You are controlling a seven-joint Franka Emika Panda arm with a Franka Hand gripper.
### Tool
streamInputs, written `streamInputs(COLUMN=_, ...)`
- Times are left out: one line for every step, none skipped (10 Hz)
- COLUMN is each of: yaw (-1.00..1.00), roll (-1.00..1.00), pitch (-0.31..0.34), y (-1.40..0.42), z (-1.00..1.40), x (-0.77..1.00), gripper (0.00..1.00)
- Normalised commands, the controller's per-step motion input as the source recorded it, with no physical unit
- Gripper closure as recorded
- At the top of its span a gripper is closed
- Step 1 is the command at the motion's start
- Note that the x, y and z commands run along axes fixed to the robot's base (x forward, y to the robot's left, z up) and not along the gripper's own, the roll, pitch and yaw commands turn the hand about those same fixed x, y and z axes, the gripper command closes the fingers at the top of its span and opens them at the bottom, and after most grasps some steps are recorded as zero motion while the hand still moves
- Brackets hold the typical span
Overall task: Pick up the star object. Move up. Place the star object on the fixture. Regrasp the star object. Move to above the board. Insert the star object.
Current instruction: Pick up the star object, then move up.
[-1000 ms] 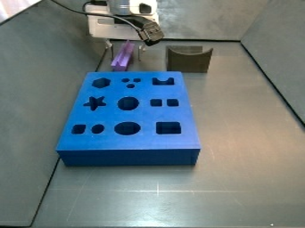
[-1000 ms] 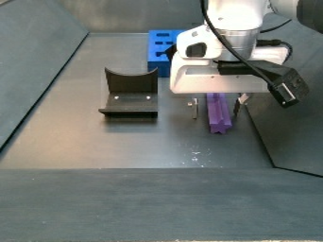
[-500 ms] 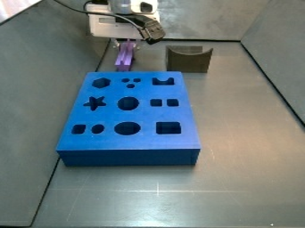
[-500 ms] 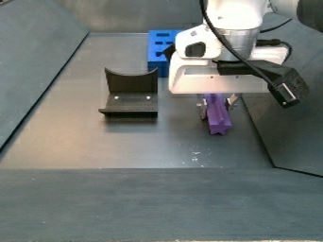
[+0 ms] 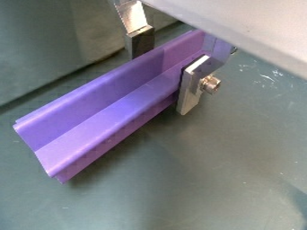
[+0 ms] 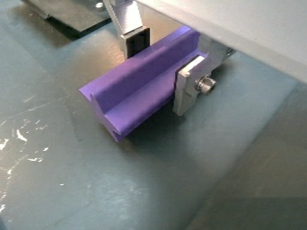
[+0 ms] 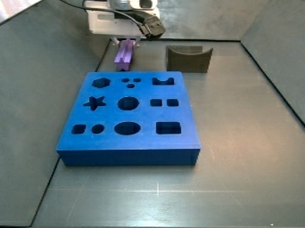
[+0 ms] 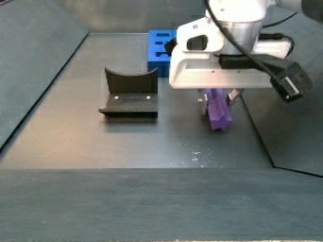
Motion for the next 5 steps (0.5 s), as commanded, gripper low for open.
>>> streamInputs(yaw=0.0, roll=0.0, pitch=0.0, y=0.0, z=0.0, x=0.0, gripper=1.0)
streamInputs(yaw=0.0, roll=0.0, pitch=0.0, y=0.0, z=0.0, x=0.0, gripper=1.0)
streamInputs(yaw=0.0, roll=0.0, pitch=0.0, y=0.0, z=0.83, x=0.0, gripper=1.0)
streamInputs(yaw=0.02, roll=0.01, pitch=-0.002, y=0.05, z=0.85, x=0.01, gripper=1.0)
streamInputs(yaw=0.01, roll=0.01, pitch=0.035, y=0.05, z=0.75, x=-0.03, gripper=1.0)
